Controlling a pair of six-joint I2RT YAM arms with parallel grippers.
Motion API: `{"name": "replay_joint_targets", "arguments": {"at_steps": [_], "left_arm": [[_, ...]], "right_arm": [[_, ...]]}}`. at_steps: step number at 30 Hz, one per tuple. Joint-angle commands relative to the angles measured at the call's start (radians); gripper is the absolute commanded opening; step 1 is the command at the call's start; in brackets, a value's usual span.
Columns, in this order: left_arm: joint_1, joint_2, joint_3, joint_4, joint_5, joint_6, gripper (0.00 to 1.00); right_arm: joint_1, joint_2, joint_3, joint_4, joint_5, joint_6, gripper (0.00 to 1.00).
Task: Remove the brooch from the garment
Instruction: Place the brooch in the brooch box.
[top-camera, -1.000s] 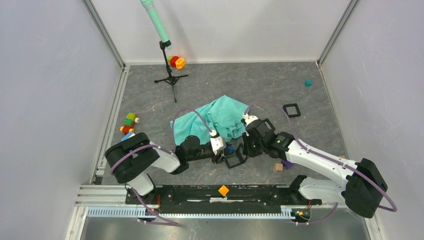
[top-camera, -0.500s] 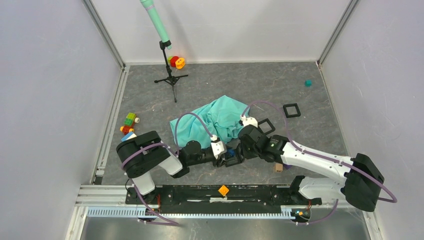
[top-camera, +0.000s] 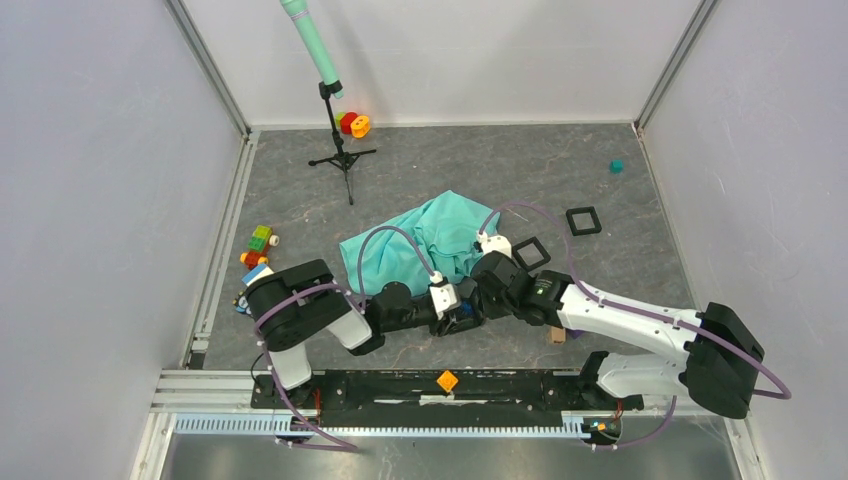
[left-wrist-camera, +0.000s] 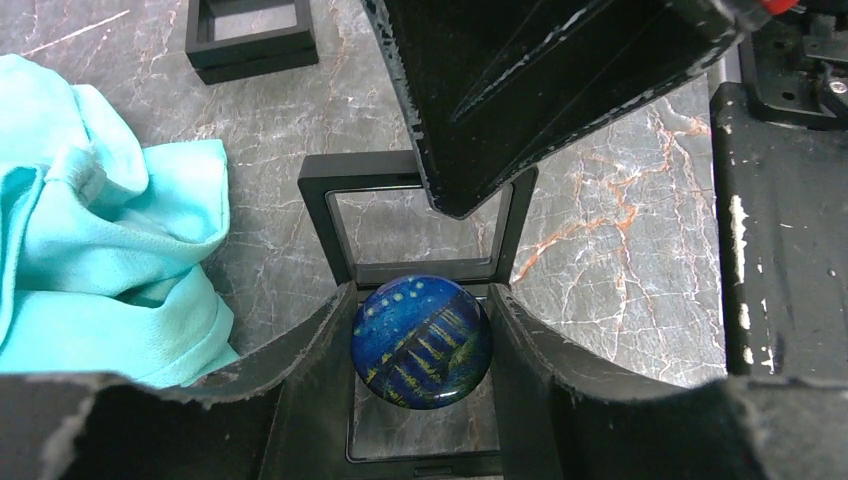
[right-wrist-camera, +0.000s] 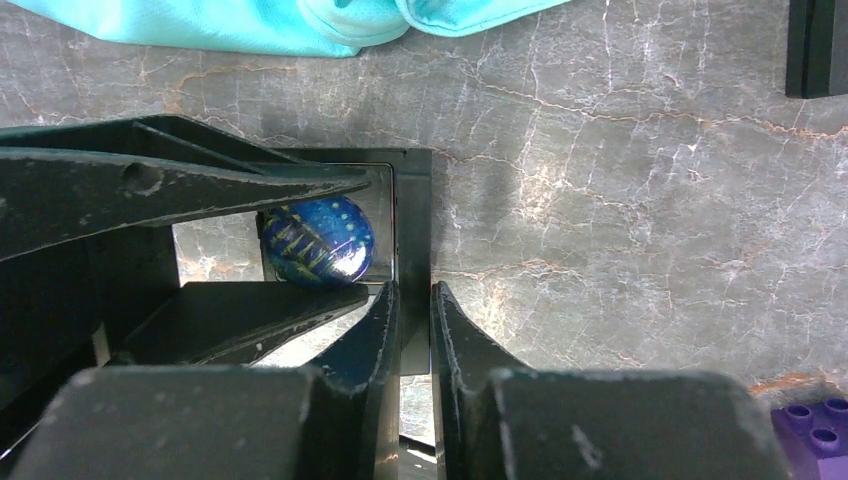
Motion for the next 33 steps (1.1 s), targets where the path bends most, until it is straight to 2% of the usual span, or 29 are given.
{"name": "replay_joint_targets", "arguments": {"at_steps": [1,11,21,26,33], "left_arm": [[-0.007,0.025,0.03,0.015,-0.024,0.01,0.42],[-0.008,0.029,0.016,0.013,-0.04,-0.001,0.47],[-0.008,0.026,0.022,-0.017,-0.067,-0.009,0.7],[-0.008,0.011,0.021,-0.019,-0.061,-0.015,0.71],[-0.008,-0.065,0.002,-0.045,-0.064,-0.036,0.89]], "right_arm": [[0.009,0.005,0.05,0.012,0.039,0.016,0.0],[0.012,0.011,0.055,-0.004,0.061,0.014,0.0],[0.013,0.013,0.058,-0.004,0.052,0.007,0.0],[0.013,0.018,0.058,-0.006,0.051,0.005,0.0],[0.012,0.043,0.098,-0.063,0.109,-0.014,0.0]]}}
